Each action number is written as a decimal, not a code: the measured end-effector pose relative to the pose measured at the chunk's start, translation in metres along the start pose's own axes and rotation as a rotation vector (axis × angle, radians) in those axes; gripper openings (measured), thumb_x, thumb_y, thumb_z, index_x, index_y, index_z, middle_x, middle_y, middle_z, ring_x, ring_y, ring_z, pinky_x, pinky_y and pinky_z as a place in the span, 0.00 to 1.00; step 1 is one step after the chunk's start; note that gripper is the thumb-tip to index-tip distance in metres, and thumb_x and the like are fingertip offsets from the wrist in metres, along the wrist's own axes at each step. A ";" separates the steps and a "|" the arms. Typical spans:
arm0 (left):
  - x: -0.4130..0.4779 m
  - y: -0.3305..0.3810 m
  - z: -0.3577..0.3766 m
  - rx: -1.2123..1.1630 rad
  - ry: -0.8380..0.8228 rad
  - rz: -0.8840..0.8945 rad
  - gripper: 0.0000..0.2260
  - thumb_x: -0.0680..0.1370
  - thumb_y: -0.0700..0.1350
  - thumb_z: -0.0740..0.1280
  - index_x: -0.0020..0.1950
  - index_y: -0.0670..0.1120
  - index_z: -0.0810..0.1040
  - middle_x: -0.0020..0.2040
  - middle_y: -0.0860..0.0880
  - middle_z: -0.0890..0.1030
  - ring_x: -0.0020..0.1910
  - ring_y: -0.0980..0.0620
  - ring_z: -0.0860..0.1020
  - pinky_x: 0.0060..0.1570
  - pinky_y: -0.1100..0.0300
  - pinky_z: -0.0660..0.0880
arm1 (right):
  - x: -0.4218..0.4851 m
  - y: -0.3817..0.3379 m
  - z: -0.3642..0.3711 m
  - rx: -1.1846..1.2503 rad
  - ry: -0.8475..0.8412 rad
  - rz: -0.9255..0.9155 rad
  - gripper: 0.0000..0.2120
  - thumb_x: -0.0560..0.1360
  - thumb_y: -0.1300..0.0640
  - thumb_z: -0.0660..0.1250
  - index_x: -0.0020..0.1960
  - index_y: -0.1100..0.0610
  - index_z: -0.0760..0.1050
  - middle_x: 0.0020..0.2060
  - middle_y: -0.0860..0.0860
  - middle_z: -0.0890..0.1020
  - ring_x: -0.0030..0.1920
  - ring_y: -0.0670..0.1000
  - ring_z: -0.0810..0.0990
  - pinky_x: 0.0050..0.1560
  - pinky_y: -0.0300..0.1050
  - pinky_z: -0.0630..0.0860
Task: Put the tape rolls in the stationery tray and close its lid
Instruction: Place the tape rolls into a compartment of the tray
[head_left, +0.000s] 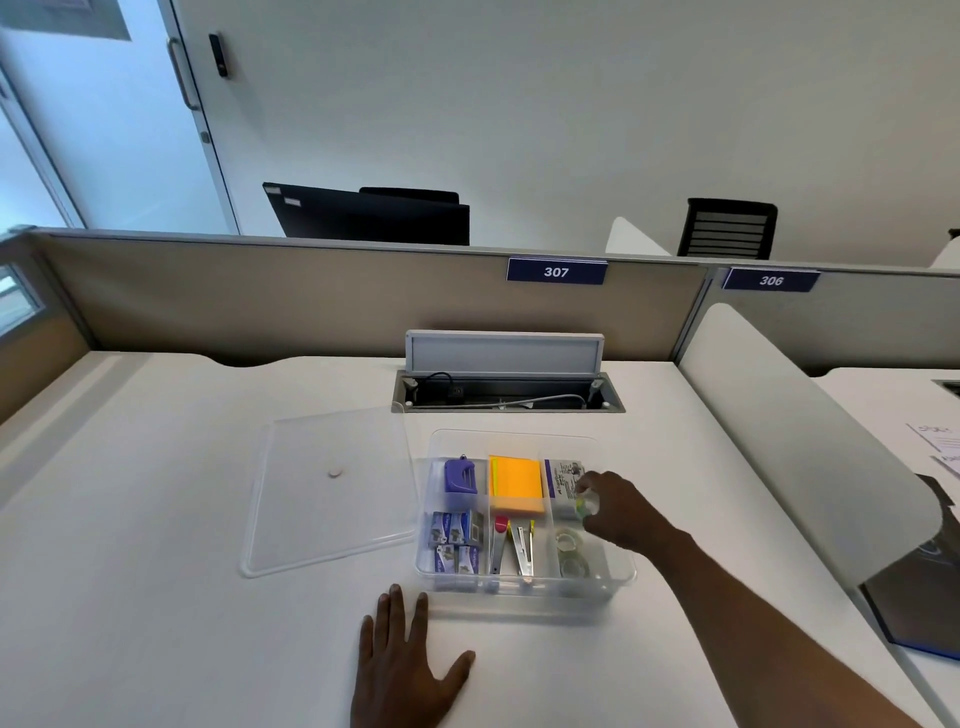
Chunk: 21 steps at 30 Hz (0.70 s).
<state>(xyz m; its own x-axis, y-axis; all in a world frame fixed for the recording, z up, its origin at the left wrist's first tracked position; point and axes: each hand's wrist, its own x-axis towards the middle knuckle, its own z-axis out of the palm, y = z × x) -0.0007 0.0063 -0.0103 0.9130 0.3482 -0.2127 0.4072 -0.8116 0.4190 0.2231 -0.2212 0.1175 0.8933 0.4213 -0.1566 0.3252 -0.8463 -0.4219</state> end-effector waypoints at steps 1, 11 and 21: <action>0.000 0.000 0.001 -0.002 0.002 0.002 0.43 0.67 0.75 0.51 0.67 0.46 0.72 0.68 0.36 0.72 0.66 0.38 0.71 0.73 0.57 0.36 | -0.001 -0.002 0.004 -0.009 -0.023 0.001 0.18 0.68 0.61 0.69 0.58 0.57 0.73 0.57 0.58 0.77 0.56 0.56 0.76 0.52 0.40 0.73; 0.000 -0.002 0.002 0.011 0.030 0.006 0.42 0.66 0.75 0.53 0.68 0.46 0.70 0.69 0.36 0.72 0.66 0.38 0.72 0.73 0.54 0.40 | -0.008 0.002 0.035 -0.081 -0.128 0.043 0.18 0.74 0.66 0.64 0.63 0.58 0.70 0.65 0.60 0.72 0.68 0.59 0.69 0.70 0.50 0.69; -0.002 0.001 -0.001 0.028 0.050 0.016 0.42 0.63 0.72 0.61 0.66 0.44 0.75 0.68 0.35 0.72 0.69 0.40 0.66 0.72 0.54 0.42 | -0.007 0.002 0.036 -0.061 0.101 0.045 0.17 0.72 0.68 0.62 0.60 0.61 0.74 0.58 0.59 0.76 0.58 0.59 0.76 0.60 0.48 0.74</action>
<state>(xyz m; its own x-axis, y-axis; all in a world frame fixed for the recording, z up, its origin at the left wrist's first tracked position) -0.0025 0.0053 -0.0085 0.9197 0.3579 -0.1615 0.3925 -0.8297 0.3969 0.2059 -0.2144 0.0853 0.9331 0.3501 -0.0818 0.2998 -0.8832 -0.3607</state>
